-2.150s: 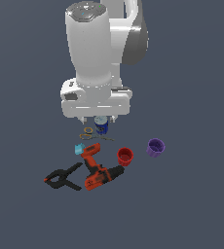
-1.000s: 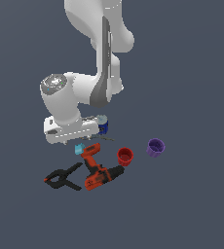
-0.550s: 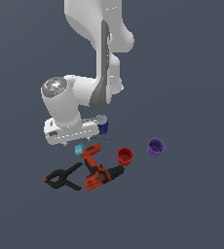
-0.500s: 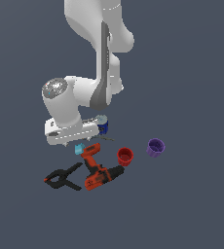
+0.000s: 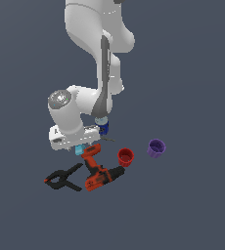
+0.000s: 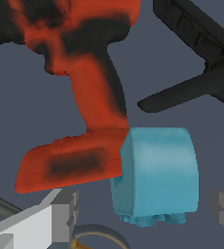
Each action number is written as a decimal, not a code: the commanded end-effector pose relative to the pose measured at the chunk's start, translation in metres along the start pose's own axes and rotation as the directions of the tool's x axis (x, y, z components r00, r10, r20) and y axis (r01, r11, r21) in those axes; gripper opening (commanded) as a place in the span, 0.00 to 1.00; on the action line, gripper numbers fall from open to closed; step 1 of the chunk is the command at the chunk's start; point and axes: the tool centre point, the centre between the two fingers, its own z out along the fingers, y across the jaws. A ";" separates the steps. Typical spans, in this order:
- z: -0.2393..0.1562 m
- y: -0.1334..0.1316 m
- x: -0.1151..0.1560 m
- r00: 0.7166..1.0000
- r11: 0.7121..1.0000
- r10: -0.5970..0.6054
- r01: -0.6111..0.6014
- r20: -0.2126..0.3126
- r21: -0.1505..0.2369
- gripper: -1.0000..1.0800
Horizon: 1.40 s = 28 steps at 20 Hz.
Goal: Pick up a designated object from a clutter of objects.
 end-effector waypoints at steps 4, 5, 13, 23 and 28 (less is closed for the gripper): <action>0.002 0.000 0.001 1.000 1.000 0.000 0.000 -0.001 -0.001 0.00; 0.002 0.000 0.001 1.000 1.000 0.000 0.000 -0.001 -0.001 0.00; 0.001 0.001 0.001 1.000 1.000 0.001 -0.001 -0.002 -0.002 0.00; -0.030 0.010 0.008 1.000 1.000 0.001 -0.001 -0.002 -0.002 0.00; -0.065 0.019 0.015 1.000 1.000 0.001 -0.001 -0.002 -0.002 0.00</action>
